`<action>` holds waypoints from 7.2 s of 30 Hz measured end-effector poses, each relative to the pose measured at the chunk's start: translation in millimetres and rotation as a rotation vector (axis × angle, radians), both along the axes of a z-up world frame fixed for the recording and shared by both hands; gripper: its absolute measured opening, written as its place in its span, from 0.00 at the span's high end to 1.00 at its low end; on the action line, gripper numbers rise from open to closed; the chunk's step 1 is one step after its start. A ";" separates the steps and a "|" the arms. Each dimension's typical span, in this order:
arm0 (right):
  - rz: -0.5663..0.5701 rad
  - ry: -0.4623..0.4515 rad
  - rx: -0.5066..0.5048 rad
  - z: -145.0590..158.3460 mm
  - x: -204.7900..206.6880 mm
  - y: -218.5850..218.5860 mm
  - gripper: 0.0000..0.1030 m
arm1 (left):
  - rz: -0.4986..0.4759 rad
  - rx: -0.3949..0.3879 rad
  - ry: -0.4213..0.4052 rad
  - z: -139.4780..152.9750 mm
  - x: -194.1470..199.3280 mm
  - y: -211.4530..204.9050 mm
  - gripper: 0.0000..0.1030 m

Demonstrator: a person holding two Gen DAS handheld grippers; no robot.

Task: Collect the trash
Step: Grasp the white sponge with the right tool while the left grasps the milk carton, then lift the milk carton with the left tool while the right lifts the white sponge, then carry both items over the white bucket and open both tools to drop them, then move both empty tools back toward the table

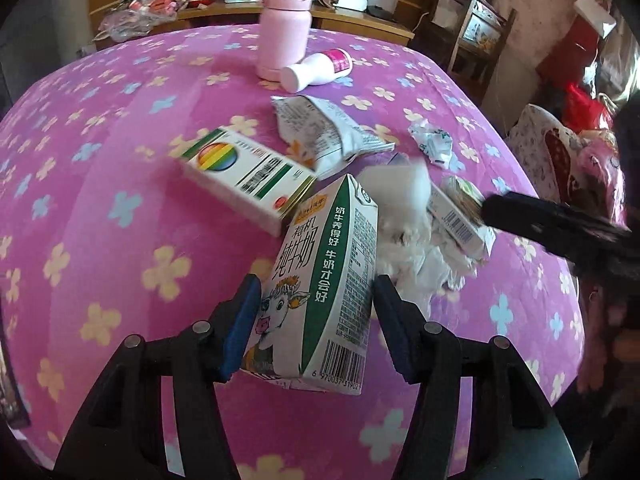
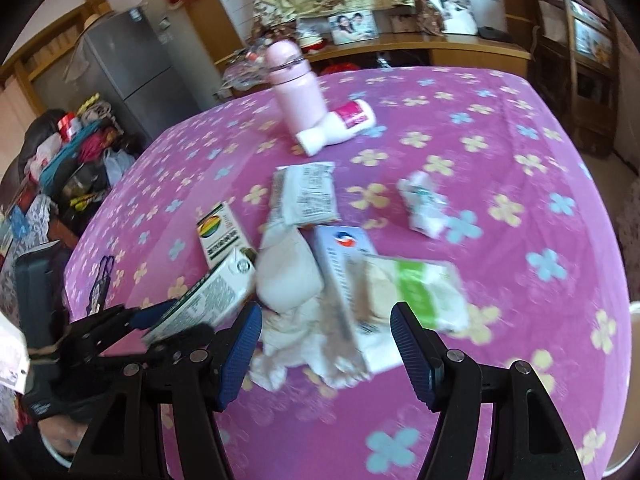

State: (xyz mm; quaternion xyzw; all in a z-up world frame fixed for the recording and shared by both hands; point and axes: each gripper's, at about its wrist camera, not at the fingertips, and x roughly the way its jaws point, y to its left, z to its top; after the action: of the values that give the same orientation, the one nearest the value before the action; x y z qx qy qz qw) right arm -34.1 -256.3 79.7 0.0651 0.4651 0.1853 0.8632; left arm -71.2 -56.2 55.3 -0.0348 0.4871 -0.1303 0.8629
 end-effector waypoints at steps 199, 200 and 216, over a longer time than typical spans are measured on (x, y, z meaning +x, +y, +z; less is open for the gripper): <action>-0.607 -0.027 0.004 -23.8 -137.5 -313.7 0.41 | -0.291 0.032 -0.090 12.5 -26.1 -304.1 0.36; -0.594 -0.032 0.000 -22.0 -136.3 -306.0 0.41 | -0.283 0.033 -0.092 13.1 -26.6 -299.1 0.36; -0.406 -0.067 -0.046 -0.9 -110.9 -204.3 0.34 | -0.150 0.052 -0.106 23.4 -32.9 -185.3 0.36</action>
State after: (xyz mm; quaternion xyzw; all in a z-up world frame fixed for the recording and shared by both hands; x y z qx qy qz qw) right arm -145.0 -460.6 78.7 0.1318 0.4178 -0.0010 0.8990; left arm -104.1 -241.4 78.7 0.0313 0.4451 -0.1836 0.8759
